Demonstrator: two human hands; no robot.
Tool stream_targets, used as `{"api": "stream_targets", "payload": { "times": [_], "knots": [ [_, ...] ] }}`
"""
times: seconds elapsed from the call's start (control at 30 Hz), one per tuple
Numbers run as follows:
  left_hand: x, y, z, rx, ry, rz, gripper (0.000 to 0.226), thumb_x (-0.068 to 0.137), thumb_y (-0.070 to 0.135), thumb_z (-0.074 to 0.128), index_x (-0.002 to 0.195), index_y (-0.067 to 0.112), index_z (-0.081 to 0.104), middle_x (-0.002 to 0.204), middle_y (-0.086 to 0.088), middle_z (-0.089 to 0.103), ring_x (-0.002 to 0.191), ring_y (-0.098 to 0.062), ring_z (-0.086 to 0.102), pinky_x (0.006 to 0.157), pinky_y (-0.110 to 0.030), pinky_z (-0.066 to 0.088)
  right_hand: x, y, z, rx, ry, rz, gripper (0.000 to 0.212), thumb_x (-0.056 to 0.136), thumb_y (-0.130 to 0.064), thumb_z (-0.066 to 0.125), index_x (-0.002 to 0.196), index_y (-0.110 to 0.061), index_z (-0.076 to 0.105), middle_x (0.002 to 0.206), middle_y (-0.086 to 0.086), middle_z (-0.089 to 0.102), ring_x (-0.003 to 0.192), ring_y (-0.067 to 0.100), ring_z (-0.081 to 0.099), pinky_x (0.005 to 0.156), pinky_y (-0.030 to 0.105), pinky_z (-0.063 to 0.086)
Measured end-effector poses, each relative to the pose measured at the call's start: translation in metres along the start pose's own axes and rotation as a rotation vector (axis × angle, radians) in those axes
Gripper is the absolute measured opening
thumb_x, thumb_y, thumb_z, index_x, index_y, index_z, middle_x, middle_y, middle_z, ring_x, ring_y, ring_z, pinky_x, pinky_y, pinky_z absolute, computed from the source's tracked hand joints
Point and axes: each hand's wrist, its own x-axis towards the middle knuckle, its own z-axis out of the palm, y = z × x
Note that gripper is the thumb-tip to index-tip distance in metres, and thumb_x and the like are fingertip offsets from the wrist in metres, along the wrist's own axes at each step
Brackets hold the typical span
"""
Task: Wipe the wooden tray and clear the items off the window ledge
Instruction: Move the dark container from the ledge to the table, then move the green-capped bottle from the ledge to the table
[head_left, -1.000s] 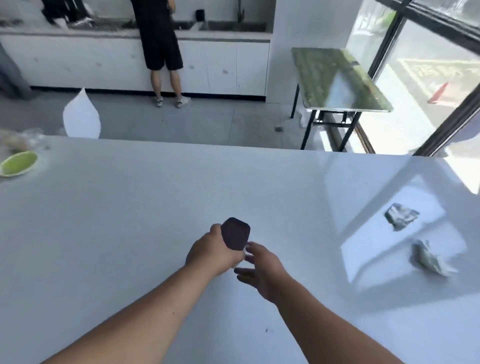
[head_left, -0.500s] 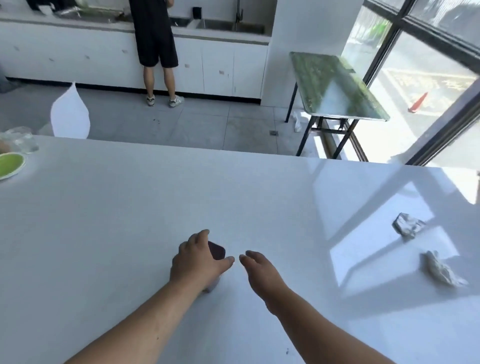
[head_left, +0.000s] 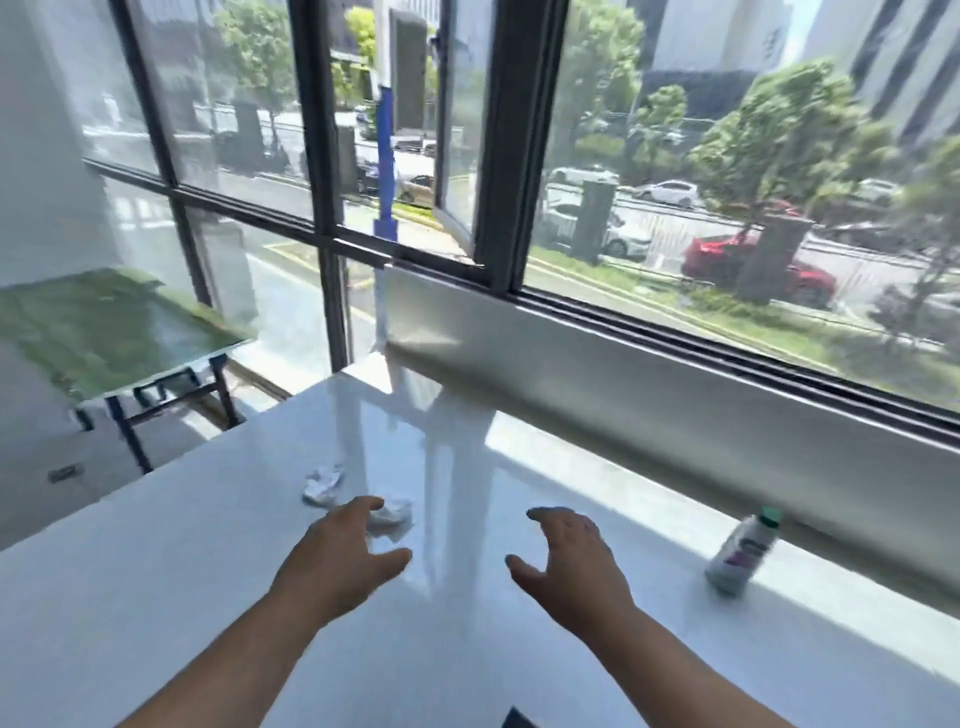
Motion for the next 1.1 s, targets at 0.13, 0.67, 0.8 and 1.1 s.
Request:
{"api": "stream_targets", "payload": {
  "times": [0.13, 0.67, 0.8, 1.1],
  "knots": [
    [0.034, 0.13, 0.081, 0.037, -0.095, 0.206, 0.082, 0.081, 0.062, 0.074, 0.153, 0.039, 0.043, 0.158, 0.011, 0.048, 0.129, -0.013, 0.053, 0.094, -0.032, 0.045, -0.022, 0.146, -0.064, 0.005, 0.129, 0.226, 0.072, 0.089, -0.062, 0.062, 0.152, -0.028, 0.047, 0.151, -0.008, 0.052, 0.143, 0.018, 0.041, 0.116, 0.033, 0.035],
    [0.112, 0.398, 0.368, 0.194, -0.39, 0.322, 0.085, 0.079, 0.062, 0.075, 0.152, 0.038, 0.04, 0.158, 0.011, 0.047, 0.124, -0.015, 0.058, 0.081, -0.031, 0.047, -0.01, 0.453, -0.107, 0.198, 0.082, 0.581, 0.068, 0.089, -0.054, 0.065, 0.149, -0.031, 0.044, 0.15, -0.007, 0.05, 0.141, 0.018, 0.042, 0.108, 0.036, 0.045],
    [0.135, 0.41, 0.401, 0.174, -0.425, 0.266, 0.093, 0.075, 0.064, 0.079, 0.153, 0.038, 0.037, 0.158, 0.009, 0.047, 0.11, -0.014, 0.063, 0.076, -0.03, 0.05, 0.011, 0.47, -0.086, 0.298, -0.001, 0.584, 0.072, 0.086, -0.053, 0.064, 0.152, -0.035, 0.04, 0.157, -0.01, 0.044, 0.142, 0.015, 0.043, 0.101, 0.034, 0.047],
    [0.169, 0.411, 0.456, 0.044, -0.522, 0.226, 0.091, 0.064, 0.064, 0.08, 0.145, 0.044, 0.045, 0.15, 0.016, 0.053, 0.124, -0.012, 0.06, 0.091, -0.036, 0.055, 0.057, 0.484, -0.048, 0.86, -0.156, 0.844, 0.079, 0.085, -0.041, 0.074, 0.154, -0.041, 0.036, 0.145, -0.003, 0.049, 0.099, 0.014, 0.069, 0.066, 0.022, 0.049]
  ]
}}
